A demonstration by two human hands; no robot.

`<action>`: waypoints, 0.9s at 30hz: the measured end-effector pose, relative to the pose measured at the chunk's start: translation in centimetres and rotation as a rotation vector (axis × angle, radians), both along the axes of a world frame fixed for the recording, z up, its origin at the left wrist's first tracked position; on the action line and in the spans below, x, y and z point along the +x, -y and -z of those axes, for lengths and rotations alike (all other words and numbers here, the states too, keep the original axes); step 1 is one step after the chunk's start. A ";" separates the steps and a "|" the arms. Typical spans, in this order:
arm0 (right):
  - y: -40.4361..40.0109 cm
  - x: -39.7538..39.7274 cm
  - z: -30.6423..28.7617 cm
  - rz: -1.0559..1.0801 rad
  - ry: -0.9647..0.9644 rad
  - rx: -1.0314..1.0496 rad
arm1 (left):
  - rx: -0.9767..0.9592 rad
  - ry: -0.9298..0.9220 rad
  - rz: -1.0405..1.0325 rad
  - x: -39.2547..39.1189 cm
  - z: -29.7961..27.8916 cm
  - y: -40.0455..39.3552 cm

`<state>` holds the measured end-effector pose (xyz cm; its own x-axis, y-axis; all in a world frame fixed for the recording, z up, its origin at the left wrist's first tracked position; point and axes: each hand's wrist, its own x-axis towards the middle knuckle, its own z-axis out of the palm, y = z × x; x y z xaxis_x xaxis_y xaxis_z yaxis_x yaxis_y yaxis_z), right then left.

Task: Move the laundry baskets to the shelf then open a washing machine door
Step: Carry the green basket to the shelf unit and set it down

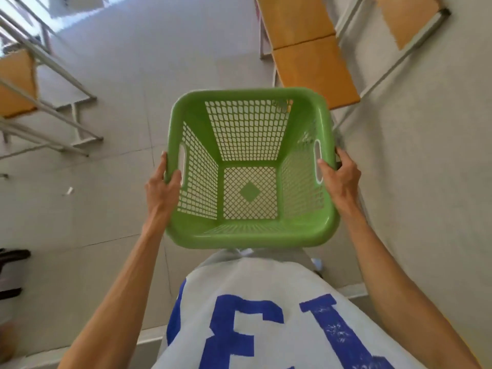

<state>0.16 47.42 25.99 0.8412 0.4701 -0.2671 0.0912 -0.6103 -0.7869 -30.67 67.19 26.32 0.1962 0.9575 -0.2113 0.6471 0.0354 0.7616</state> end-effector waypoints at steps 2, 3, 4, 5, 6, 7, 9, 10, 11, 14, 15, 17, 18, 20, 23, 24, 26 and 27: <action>-5.1 -1.7 -1.0 -0.079 0.011 0.029 | -0.032 0.062 -0.074 -3.6 -0.7 -3.0; -7.6 -2.4 -1.3 -0.110 0.010 0.044 | -0.030 0.085 -0.106 -5.0 -1.2 -4.6; -9.9 -3.0 -1.5 -0.134 0.005 0.062 | -0.020 0.103 -0.129 -6.0 -1.8 -6.2; -11.9 -3.5 -1.8 -0.152 0.002 0.071 | -0.015 0.122 -0.141 -6.8 -2.4 -7.9; -13.9 -3.9 -2.1 -0.163 0.007 0.073 | -0.019 0.153 -0.150 -7.4 -2.9 -9.5; -15.8 -4.2 -2.4 -0.167 0.014 0.081 | -0.024 0.189 -0.163 -7.8 -3.5 -11.3; -19.4 -4.1 -3.2 -0.168 0.036 0.094 | -0.027 0.228 -0.189 -8.1 -4.2 -14.8; -21.2 -3.9 -3.5 -0.172 0.055 0.100 | -0.022 0.242 -0.202 -7.9 -4.4 -16.5; -23.0 -3.5 -3.8 -0.180 0.066 0.109 | -0.015 0.258 -0.211 -7.5 -4.7 -18.2; -28.5 -1.8 -4.3 -0.196 0.072 0.128 | -0.010 0.299 -0.207 -5.9 -4.9 -23.6; -30.3 -1.1 -4.3 -0.188 0.078 0.132 | -0.015 0.313 -0.207 -5.2 -5.0 -25.5; -34.2 0.7 -4.5 -0.163 0.051 0.145 | -0.031 0.348 -0.219 -3.8 -4.9 -29.8; -36.4 2.0 -4.6 -0.160 0.031 0.152 | -0.034 0.364 -0.229 -2.9 -4.8 -32.1; -40.3 3.9 -4.7 -0.181 0.013 0.172 | -0.031 0.381 -0.251 -1.2 -4.9 -35.4; -48.5 8.5 -5.7 -0.198 0.017 0.185 | -0.048 0.435 -0.299 3.3 -5.3 -42.8; -51.1 9.9 -6.1 -0.199 0.018 0.190 | -0.048 0.450 -0.300 4.8 -5.5 -45.3; -55.9 12.9 -6.8 -0.193 0.028 0.193 | -0.028 0.461 -0.289 8.0 -6.0 -50.0; -58.1 14.4 -6.9 -0.186 0.033 0.191 | -0.014 0.456 -0.286 9.5 -6.2 -52.2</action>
